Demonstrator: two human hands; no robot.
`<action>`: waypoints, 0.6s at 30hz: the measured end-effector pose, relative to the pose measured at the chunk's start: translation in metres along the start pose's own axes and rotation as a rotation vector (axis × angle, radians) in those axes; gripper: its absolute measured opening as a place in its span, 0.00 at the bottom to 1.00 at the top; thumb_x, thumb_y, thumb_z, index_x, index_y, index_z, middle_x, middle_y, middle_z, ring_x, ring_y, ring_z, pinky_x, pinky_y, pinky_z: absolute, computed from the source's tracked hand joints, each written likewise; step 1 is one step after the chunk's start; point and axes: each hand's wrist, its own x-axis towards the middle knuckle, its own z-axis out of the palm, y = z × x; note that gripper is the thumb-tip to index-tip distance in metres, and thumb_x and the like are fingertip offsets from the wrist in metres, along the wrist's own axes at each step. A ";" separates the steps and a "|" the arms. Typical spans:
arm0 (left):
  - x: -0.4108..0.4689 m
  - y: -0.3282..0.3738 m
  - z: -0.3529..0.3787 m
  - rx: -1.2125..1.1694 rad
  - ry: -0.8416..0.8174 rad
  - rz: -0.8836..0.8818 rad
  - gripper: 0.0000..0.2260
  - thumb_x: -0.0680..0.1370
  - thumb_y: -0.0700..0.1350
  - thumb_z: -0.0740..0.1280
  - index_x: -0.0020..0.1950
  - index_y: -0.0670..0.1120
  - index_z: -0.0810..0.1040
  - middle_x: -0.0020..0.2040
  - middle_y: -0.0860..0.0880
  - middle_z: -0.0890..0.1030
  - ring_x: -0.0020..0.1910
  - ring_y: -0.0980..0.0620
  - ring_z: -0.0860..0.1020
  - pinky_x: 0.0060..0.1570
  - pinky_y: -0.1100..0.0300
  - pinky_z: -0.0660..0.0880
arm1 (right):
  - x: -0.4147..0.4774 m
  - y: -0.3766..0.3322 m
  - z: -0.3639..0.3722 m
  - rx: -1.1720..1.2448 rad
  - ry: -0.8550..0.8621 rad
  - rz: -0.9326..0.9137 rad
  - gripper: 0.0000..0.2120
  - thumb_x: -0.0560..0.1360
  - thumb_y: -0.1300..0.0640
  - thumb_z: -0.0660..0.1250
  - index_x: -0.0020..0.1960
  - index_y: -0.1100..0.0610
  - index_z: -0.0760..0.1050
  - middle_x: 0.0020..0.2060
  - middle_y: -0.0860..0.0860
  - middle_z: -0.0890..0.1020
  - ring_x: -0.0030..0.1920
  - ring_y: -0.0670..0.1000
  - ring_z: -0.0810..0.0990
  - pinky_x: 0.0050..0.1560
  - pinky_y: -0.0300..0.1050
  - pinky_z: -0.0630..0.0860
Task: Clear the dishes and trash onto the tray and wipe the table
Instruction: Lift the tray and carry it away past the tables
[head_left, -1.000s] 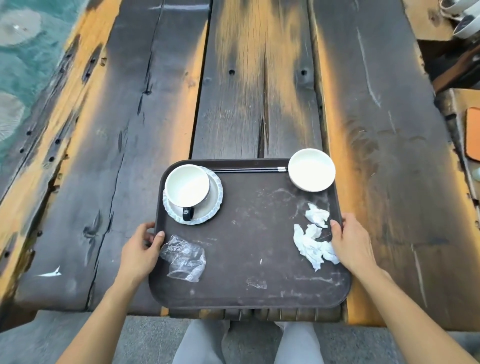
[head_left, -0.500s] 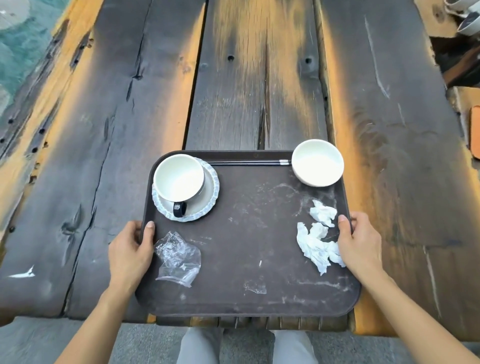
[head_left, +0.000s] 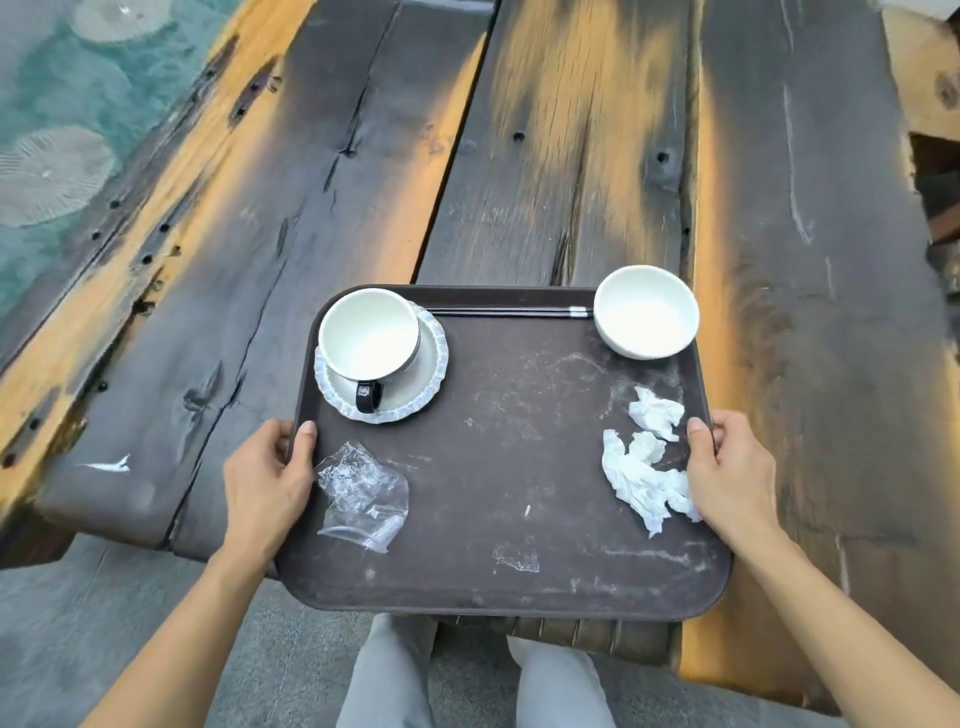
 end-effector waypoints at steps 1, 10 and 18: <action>-0.003 0.004 -0.007 -0.003 0.015 -0.008 0.14 0.80 0.54 0.65 0.38 0.49 0.74 0.31 0.52 0.77 0.33 0.57 0.76 0.35 0.61 0.68 | 0.003 -0.006 -0.006 0.004 -0.010 -0.019 0.06 0.81 0.50 0.58 0.53 0.51 0.70 0.37 0.47 0.80 0.41 0.55 0.76 0.42 0.47 0.66; -0.042 0.046 -0.077 -0.069 0.169 -0.132 0.13 0.79 0.53 0.67 0.37 0.49 0.75 0.31 0.50 0.78 0.33 0.55 0.76 0.37 0.54 0.69 | 0.046 -0.076 -0.066 -0.008 -0.113 -0.241 0.11 0.81 0.51 0.59 0.56 0.57 0.72 0.41 0.54 0.81 0.46 0.60 0.77 0.47 0.52 0.70; -0.097 0.054 -0.140 -0.076 0.308 -0.280 0.14 0.79 0.57 0.65 0.39 0.49 0.76 0.34 0.52 0.79 0.35 0.54 0.76 0.37 0.53 0.70 | 0.065 -0.158 -0.091 -0.030 -0.208 -0.460 0.08 0.81 0.51 0.59 0.50 0.56 0.71 0.35 0.49 0.79 0.42 0.59 0.76 0.42 0.51 0.67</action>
